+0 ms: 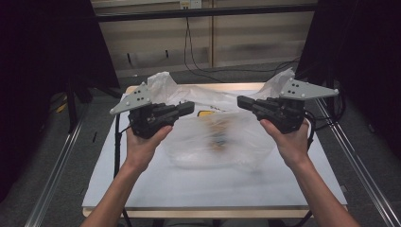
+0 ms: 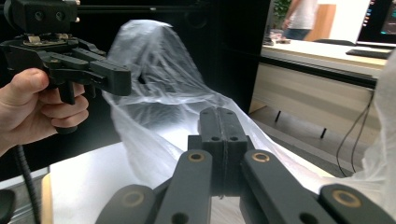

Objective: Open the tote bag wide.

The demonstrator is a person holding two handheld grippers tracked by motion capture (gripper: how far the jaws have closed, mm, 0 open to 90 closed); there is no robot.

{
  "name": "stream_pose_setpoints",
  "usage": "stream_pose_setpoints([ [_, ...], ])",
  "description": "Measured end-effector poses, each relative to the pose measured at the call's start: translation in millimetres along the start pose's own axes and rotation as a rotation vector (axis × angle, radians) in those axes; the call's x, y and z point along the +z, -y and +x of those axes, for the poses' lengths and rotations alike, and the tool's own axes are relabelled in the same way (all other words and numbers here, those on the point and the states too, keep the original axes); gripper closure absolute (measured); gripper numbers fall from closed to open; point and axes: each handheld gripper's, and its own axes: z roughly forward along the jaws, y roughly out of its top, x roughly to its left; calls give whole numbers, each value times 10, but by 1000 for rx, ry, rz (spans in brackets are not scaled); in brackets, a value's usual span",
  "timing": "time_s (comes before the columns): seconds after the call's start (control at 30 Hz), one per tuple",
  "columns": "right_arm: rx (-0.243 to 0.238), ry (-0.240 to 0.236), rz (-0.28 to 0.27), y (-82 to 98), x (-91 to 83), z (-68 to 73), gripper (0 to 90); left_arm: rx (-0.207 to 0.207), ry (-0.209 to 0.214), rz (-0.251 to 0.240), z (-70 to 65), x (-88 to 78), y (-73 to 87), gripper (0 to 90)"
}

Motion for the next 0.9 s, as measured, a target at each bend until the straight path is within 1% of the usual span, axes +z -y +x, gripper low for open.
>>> stream_pose_setpoints([
  [0.03,-1,2,7,13,16,-22,900,10,3,3,33,30,12,900],
  [0.07,0,12,15,31,36,-41,900,9,1,9,75,77,32,900],
  [0.1,8,12,27,55,63,-66,900,-4,-1,20,119,119,54,900],
  [0.13,-4,24,42,79,93,-90,900,-12,0,29,143,143,68,900],
  [0.17,-6,28,51,93,113,-105,900,-21,1,34,173,177,87,900],
  [0.2,0,28,62,110,140,-124,900,-23,3,39,195,200,101,900],
  [0.27,3,31,84,140,189,-159,900,-28,-2,67,244,254,137,900],
  [0.3,4,30,92,161,214,-180,900,-27,-2,86,271,279,167,900],
  [0.33,16,21,98,195,239,-203,900,-30,5,105,297,297,193,900],
  [0.37,20,20,104,226,262,-219,900,-36,10,117,330,324,230,900],
  [0.4,34,10,111,269,289,-240,900,-39,13,127,348,343,253,900],
  [0.43,34,8,121,294,308,-254,900,-38,5,138,376,363,281,900],
  [0.47,35,11,128,324,337,-267,900,-43,8,142,410,382,307,900],
  [0.53,50,6,139,372,386,-296,900,-49,-1,159,458,415,340,900],
  [0.6,49,6,147,409,444,-319,900,-67,10,166,510,468,378,900],
  [0.63,56,-1,148,424,477,-335,900,-66,4,178,528,489,392,900],
  [0.7,57,-6,151,451,524,-355,900,-78,21,184,563,533,432,900],
  [0.77,64,-14,160,487,553,-368,900,-84,23,191,578,569,474,900],
  [0.8,62,-13,163,502,560,-373,900,-80,32,201,590,584,499,900],
  [0.83,62,-11,170,520,561,-380,900,-82,28,207,592,601,532,900],
  [0.87,67,-15,172,542,562,-390,900,-88,22,215,597,613,564,900],
  [0.9,71,-13,171,562,554,-397,900,-96,29,215,603,625,586,900],
])
